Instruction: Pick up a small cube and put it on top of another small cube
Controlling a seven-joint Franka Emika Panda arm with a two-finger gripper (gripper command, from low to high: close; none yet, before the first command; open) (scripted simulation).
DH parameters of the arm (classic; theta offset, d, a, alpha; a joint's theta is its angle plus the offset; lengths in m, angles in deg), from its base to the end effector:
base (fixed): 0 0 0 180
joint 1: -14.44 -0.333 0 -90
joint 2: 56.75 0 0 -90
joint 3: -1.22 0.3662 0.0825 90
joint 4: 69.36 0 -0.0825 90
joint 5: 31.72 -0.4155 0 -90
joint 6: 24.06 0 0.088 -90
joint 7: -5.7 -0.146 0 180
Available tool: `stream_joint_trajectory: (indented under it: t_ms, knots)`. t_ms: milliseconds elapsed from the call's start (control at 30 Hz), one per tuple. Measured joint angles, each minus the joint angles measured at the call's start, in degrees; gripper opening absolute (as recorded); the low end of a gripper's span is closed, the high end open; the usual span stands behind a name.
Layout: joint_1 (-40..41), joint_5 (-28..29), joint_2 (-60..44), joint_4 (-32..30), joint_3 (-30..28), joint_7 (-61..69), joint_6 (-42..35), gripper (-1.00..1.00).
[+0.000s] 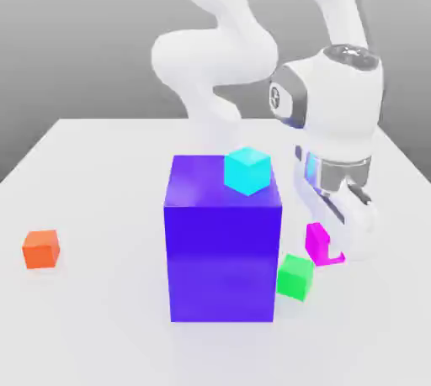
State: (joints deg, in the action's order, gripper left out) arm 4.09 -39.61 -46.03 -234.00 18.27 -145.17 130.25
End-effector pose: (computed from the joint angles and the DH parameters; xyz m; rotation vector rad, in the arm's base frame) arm 0.3221 0.1558 0.2232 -1.3053 2.8551 0.0080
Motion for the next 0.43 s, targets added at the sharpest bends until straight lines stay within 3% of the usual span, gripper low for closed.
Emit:
stream_joint_trajectory:
  t_ms: [133, 300, 333, 433]
  knots:
    - [0.9, -0.6, 0.1, -3.4, 0.8, -4.7, 3.3, -1.0]
    - [2.8, 7.5, -10.0, -3.3, 0.4, -10.6, 13.0, -1.0]
    - [2.9, 9.6, -11.6, -3.2, -0.3, -12.1, 14.4, 1.0]
    - [3.5, 9.6, -11.6, -3.2, -0.3, -12.1, 14.4, 1.0]
